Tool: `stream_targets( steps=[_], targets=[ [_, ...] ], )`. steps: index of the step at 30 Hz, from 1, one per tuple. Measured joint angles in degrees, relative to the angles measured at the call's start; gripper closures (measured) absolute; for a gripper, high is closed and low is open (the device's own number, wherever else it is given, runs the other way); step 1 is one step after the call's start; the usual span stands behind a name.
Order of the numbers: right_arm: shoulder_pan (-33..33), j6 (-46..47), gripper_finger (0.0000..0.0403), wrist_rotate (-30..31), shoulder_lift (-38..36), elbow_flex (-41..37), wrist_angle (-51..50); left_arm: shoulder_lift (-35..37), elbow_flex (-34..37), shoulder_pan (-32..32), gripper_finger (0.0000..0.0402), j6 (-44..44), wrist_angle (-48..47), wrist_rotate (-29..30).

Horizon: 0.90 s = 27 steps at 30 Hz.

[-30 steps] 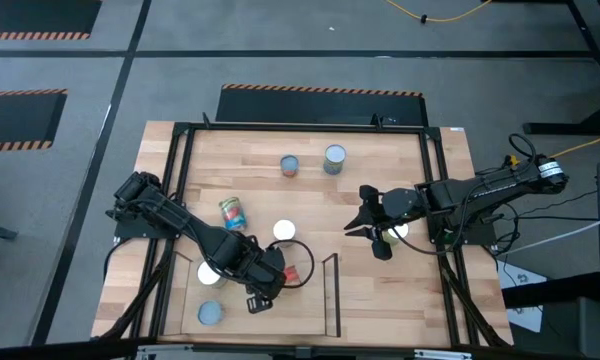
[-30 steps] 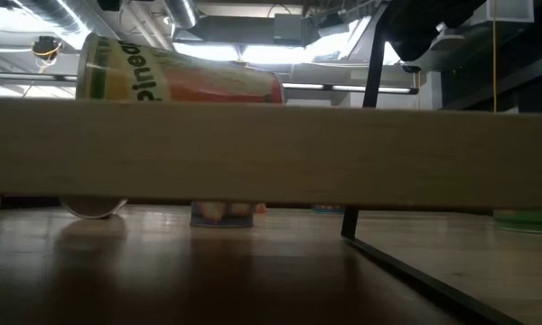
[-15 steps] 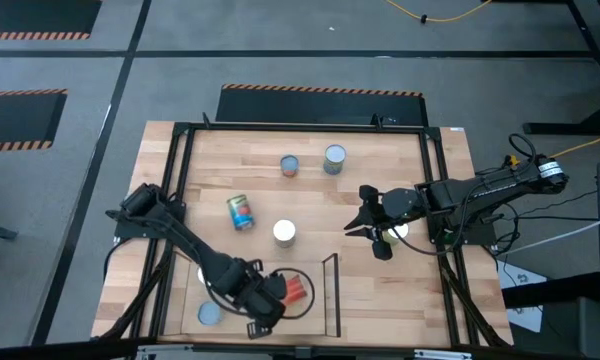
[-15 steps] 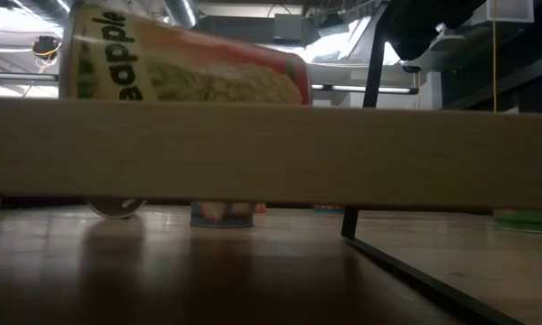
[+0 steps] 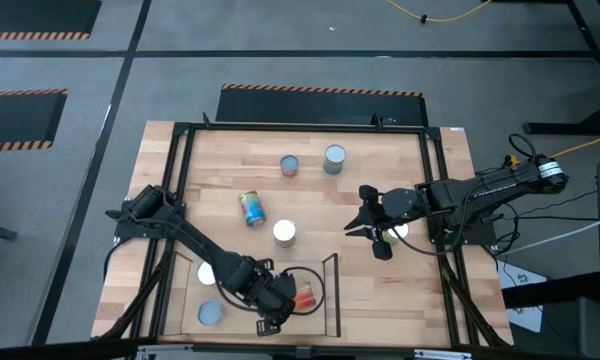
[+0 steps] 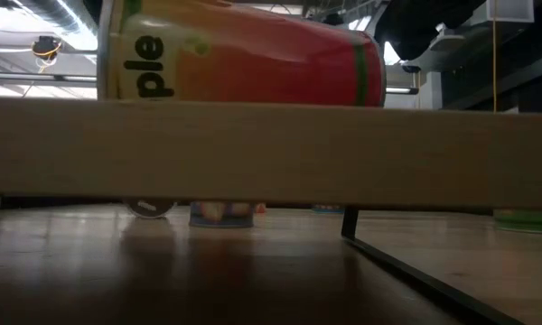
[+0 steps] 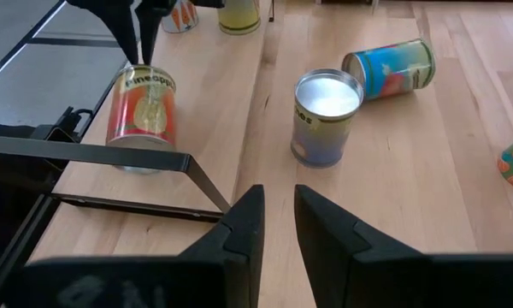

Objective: Pick and place cans onto a shelf
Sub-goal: Put the canned pineapple on the shelf

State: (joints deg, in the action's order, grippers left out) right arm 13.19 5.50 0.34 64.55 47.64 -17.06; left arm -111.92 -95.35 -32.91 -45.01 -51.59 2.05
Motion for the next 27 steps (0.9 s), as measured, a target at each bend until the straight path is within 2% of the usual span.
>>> stream_targets(
  steps=[3, 7, 10, 13, 20, 27],
  targets=[
    [0.00, 0.40, 0.0331, -1.46, 0.00, 0.00, -0.17, 0.00, 0.00, 0.47, 0.0360, 1.67, 0.00, -0.02],
    [0.23, 2.55, 0.0331, -7.84, 0.00, -0.49, -1.40, 0.00, 0.00, 0.79, 0.0359, 2.11, -0.10, 0.00],
    [1.30, 4.64, 0.0331, -11.77, -0.01, -3.16, -0.49, 0.00, 0.00, 0.77, 0.0358, 2.13, -0.20, 0.00],
    [3.02, 7.31, 0.0331, -12.92, 0.00, -6.84, 1.16, 0.00, 0.00, 0.76, 0.0361, 2.13, -0.20, -0.02],
    [6.15, 11.07, 0.0331, -13.09, 0.00, -15.95, 13.44, 0.00, 0.00, 0.94, 0.0362, 2.19, -0.20, 0.00],
    [6.58, 12.24, 0.0331, -13.07, 0.00, -22.82, 28.28, 0.00, 0.00, 2.11, 0.0362, 5.39, -0.20, 0.26]
  ],
)
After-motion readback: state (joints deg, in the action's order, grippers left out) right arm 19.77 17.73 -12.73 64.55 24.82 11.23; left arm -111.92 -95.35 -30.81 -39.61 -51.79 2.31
